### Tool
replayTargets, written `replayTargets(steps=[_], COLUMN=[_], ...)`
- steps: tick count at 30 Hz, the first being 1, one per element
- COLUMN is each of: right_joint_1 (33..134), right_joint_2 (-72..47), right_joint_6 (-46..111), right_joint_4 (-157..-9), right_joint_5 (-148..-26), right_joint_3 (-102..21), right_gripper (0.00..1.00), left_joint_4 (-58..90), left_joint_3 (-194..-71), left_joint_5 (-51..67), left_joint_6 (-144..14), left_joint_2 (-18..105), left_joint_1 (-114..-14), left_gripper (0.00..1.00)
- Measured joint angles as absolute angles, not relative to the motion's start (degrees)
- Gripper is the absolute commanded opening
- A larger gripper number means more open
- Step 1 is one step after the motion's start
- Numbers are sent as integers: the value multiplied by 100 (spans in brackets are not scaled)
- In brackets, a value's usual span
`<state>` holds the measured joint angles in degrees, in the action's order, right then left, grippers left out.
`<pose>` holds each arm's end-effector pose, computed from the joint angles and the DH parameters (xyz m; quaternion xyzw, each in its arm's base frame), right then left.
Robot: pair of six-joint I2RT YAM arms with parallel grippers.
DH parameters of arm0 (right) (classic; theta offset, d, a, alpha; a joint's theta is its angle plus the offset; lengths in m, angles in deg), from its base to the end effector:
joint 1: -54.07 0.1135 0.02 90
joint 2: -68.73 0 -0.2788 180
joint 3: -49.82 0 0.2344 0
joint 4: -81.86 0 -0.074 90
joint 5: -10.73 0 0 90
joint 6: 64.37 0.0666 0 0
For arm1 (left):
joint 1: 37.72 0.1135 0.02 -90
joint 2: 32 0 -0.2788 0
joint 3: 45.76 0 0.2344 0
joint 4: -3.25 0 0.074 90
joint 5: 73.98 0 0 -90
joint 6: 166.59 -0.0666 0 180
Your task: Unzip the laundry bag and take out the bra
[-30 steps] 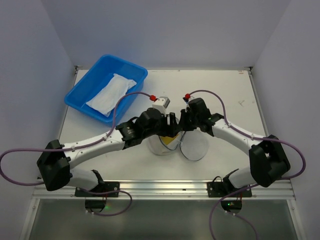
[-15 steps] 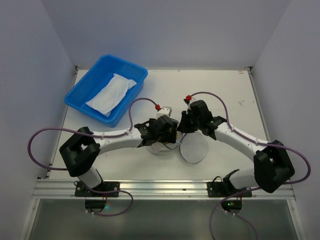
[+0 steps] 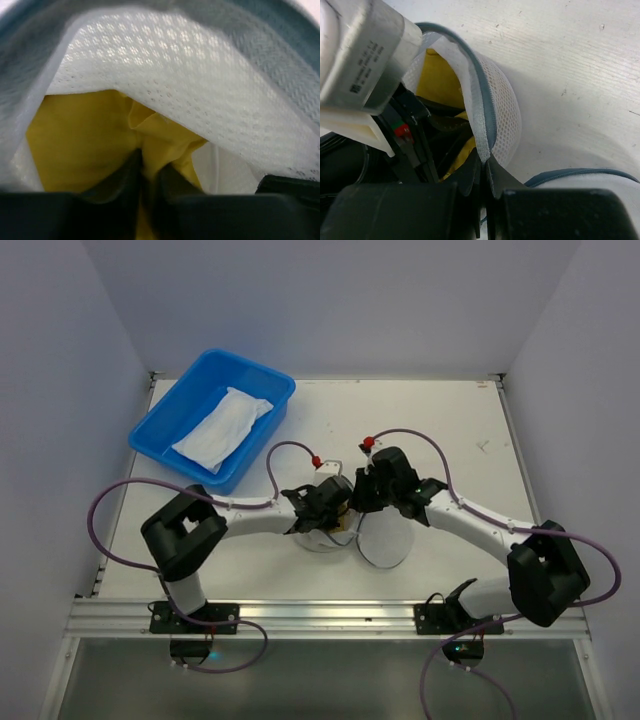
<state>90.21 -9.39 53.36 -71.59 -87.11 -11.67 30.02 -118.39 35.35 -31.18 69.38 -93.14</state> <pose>0.2283 0.1779 0.2235 -0.0942 0.9111 0.2629 0.3032 0.2213 -0.2822 0.1613 0.0326 0.9423 -0.1230 0.3098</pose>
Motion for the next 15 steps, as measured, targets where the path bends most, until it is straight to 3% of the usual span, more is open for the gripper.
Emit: replayTargets(steps=[2,8,15], right_joint_1=[9034,9034,9041], right_joint_2=[-939,-981,-1353], right_joint_6=[5349,5347,5325], right_joint_4=[-7174,-7163,-6977], right_joint_5=[-8707,-8580,-8427], right_joint_3=[-1162,-1162,-1350], right_gripper=[0,0,0], left_joint_4=[2943,2852,2017], left_joint_3=[-11795,-11415,-10705], left_joint_5=[3533,3406,2305], left_joint_6=[-3068,-3197,-4185], left_joint_2=[6936,6433,4446], left_joint_1=[-9310,-9310,-9314], left_gripper=[0,0,0])
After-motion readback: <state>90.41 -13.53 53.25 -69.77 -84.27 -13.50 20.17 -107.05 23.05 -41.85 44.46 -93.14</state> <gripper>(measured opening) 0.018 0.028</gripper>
